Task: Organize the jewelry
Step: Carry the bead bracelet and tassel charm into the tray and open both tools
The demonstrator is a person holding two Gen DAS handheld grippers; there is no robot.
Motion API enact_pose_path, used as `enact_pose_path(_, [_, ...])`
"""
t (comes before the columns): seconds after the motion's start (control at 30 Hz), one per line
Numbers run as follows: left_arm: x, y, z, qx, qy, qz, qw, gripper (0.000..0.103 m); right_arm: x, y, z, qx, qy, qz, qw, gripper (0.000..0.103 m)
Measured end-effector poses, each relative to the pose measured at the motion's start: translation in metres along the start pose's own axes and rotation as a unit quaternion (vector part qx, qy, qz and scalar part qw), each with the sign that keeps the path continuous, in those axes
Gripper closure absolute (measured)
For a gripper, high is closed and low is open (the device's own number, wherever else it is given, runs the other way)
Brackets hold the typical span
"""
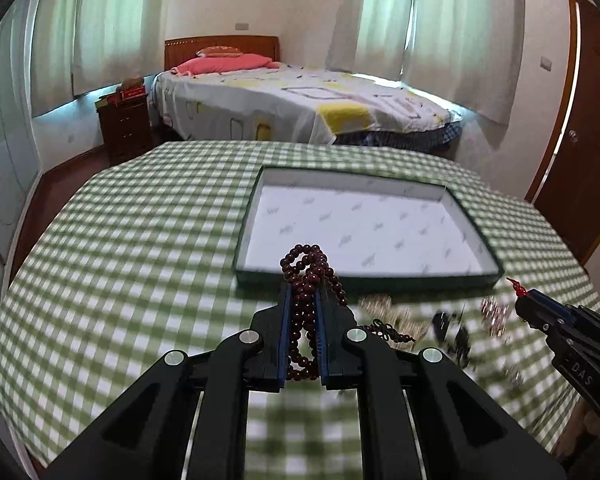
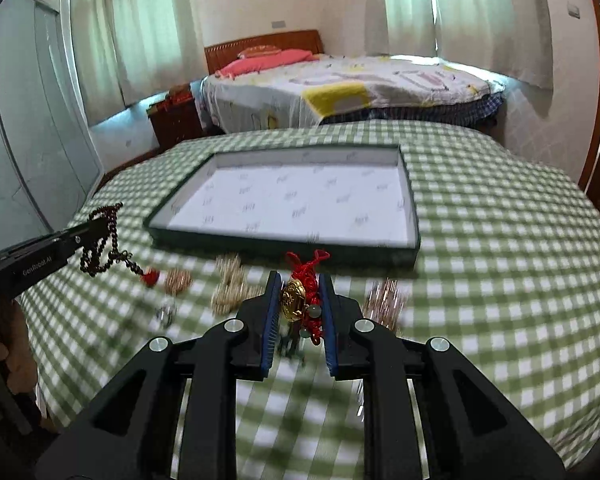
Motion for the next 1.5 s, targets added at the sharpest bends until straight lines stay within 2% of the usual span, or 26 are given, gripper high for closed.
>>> enact_pose_path(0.3, [0.053,-0.003,-0.043,-0.002,-0.023,-0.009,0.9997,0.091,0.059,-0.011,-0.038,-0.005,-0.024,-0.001,1.0,0.084])
enact_pose_path(0.47, [0.072,0.001,-0.078,0.002,-0.021,-0.014,0.9997,0.091,0.074,-0.021,-0.07,-0.017,-0.015,-0.002,1.0,0.084])
enact_pose_path(0.63, [0.056,0.009,-0.126,-0.005,0.032,-0.006,0.9994,0.091,0.06,-0.04,-0.112,-0.034,0.039,-0.013,0.999,0.084])
enact_pose_path(0.83, [0.032,0.013,-0.149,0.003,0.074,-0.006,0.9973,0.091,0.043,-0.049,-0.137,-0.046,0.082,-0.023,0.995,0.084])
enact_pose_path(1.03, [0.021,0.018,-0.155,0.006,0.094,-0.002,0.9955,0.091,0.039,-0.053,-0.145,-0.062,0.103,-0.021,0.993,0.084])
enact_pose_path(1.23, [0.018,0.015,-0.156,0.008,0.097,-0.006,0.9953,0.089,0.038,-0.056,-0.148,-0.067,0.11,-0.025,0.991,0.082])
enact_pose_path(1.33, [0.019,0.011,-0.159,0.007,0.098,-0.012,0.9951,0.085,0.038,-0.054,-0.148,-0.063,0.111,-0.023,0.992,0.076])
enact_pose_path(1.4, [0.019,0.006,-0.16,0.002,0.096,-0.023,0.9951,0.075,0.039,-0.051,-0.147,-0.062,0.107,-0.02,0.992,0.059])
enact_pose_path(1.5, [0.019,-0.003,-0.161,-0.002,0.096,-0.037,0.9947,0.061,0.04,-0.052,-0.147,-0.057,0.108,-0.022,0.992,0.056])
Point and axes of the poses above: each gripper's, at about its wrist camera, not at the fingertips, and z roughly against the way its jaws point, y to its left, x to its top, the point moved 5 cm from there along -z, roughly the way its jaws point, and after that the axes turned 5 degrees about -z, right-handed, at the moved point
